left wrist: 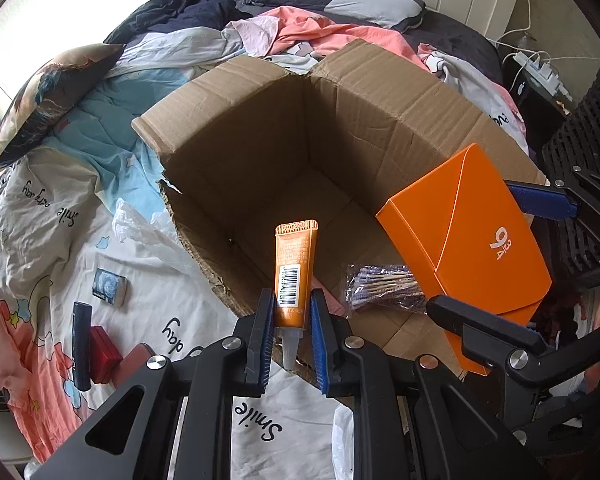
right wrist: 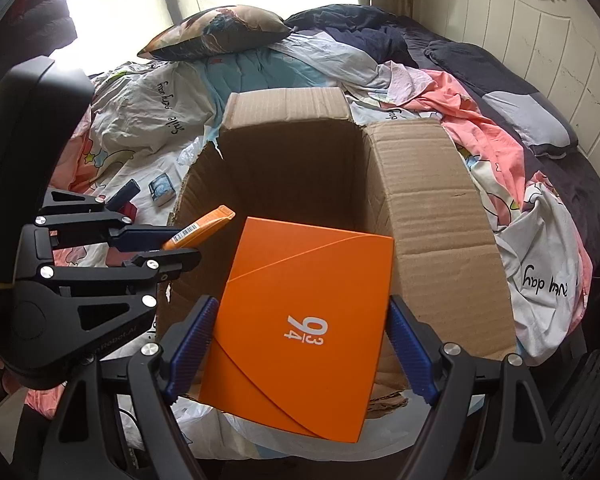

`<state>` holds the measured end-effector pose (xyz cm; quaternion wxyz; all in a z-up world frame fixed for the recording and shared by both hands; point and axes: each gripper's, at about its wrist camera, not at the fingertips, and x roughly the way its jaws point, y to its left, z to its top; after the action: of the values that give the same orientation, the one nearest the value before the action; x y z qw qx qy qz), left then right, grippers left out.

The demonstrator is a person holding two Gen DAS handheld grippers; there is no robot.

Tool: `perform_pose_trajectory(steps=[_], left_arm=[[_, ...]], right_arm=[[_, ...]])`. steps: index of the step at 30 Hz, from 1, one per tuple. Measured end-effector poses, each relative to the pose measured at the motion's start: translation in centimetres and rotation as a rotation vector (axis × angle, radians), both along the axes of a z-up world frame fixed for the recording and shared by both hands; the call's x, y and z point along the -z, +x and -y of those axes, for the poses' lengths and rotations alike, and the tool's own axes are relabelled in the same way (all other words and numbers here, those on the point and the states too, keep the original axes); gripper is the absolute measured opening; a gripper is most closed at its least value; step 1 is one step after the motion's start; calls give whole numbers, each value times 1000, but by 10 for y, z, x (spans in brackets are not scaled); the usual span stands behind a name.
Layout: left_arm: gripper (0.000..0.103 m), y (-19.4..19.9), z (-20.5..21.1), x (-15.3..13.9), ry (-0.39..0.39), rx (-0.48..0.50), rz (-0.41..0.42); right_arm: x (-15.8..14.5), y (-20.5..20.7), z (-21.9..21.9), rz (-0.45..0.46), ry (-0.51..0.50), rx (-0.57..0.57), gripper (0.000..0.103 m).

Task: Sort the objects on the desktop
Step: 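Carry the orange tube and orange printed box over the cardboard box with both tools, then open both tools to drop the orange tube and orange box into the box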

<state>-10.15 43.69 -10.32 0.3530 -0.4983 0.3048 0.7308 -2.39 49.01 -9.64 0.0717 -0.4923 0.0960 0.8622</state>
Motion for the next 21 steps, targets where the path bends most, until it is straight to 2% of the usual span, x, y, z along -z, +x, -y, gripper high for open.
perform_pose_trajectory(steps=[7,21], left_arm=[[17,4,-4,7,-24,13,-3],[17,5,-10,5,-13,33,-7]], right_arm=[[7,-1,-1,14,27,-5,81],[13,-2,-5,22,64,11,82]])
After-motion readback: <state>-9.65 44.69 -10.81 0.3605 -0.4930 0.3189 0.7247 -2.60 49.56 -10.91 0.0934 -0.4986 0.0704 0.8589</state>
